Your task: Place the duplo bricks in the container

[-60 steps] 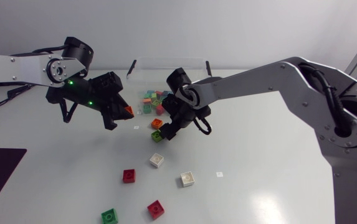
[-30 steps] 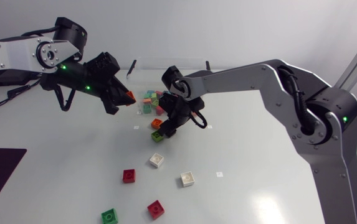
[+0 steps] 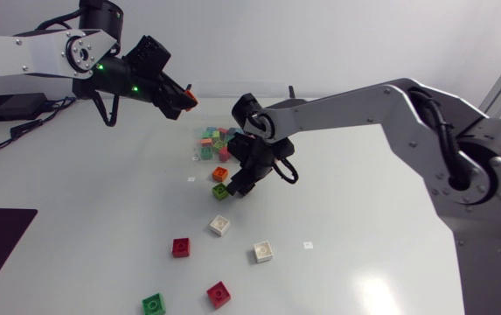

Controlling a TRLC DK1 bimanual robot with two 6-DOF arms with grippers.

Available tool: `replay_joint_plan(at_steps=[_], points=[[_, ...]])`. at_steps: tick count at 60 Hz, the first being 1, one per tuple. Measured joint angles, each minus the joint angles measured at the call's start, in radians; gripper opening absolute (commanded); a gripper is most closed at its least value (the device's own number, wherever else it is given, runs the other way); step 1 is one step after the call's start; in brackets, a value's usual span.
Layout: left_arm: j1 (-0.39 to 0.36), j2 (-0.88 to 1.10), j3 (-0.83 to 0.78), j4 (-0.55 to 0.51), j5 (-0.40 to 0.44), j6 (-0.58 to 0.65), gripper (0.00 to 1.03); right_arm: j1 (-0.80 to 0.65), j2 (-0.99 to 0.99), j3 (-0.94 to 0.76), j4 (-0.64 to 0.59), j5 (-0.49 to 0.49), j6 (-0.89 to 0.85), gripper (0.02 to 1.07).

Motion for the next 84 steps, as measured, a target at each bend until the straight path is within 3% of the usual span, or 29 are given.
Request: replay_joint_plan(at_steps=[19, 24, 30, 35, 46, 59, 73, 84], points=[[-0.001, 0.127, 0.149, 0.01, 0.0, -0.087, 0.32, -0.008, -0.22, -0.122, 0.023, -0.004, 0.005, 0.35], [-0.006, 0.156, 0.187, 0.011, 0.0, -0.108, 0.5, -0.019, -0.265, -0.131, 0.023, -0.013, 0.013, 0.34], [-0.01, 0.185, 0.216, 0.018, -0.006, -0.122, 0.86, -0.027, -0.306, -0.135, 0.023, -0.019, 0.016, 0.34], [-0.013, 0.198, 0.22, 0.017, -0.021, -0.124, 0.98, -0.032, -0.332, -0.135, 0.023, -0.019, 0.023, 0.34], [-0.012, 0.188, 0.206, 0.018, -0.024, -0.126, 0.98, -0.039, -0.361, -0.121, 0.021, -0.023, 0.038, 0.34], [0.003, 0.036, 0.014, 0.018, -0.024, -0.096, 0.98, -0.046, -0.361, -0.016, -0.018, -0.026, 0.039, 0.34], [0.01, -0.207, -0.217, -0.078, -0.023, 0.087, 0.98, -0.09, -0.329, 0.164, -0.031, -0.027, 0.047, 0.34], [0.006, -0.272, -0.372, -0.144, -0.023, 0.219, 0.98, -0.114, -0.241, 0.269, -0.031, -0.027, 0.072, 0.34]])
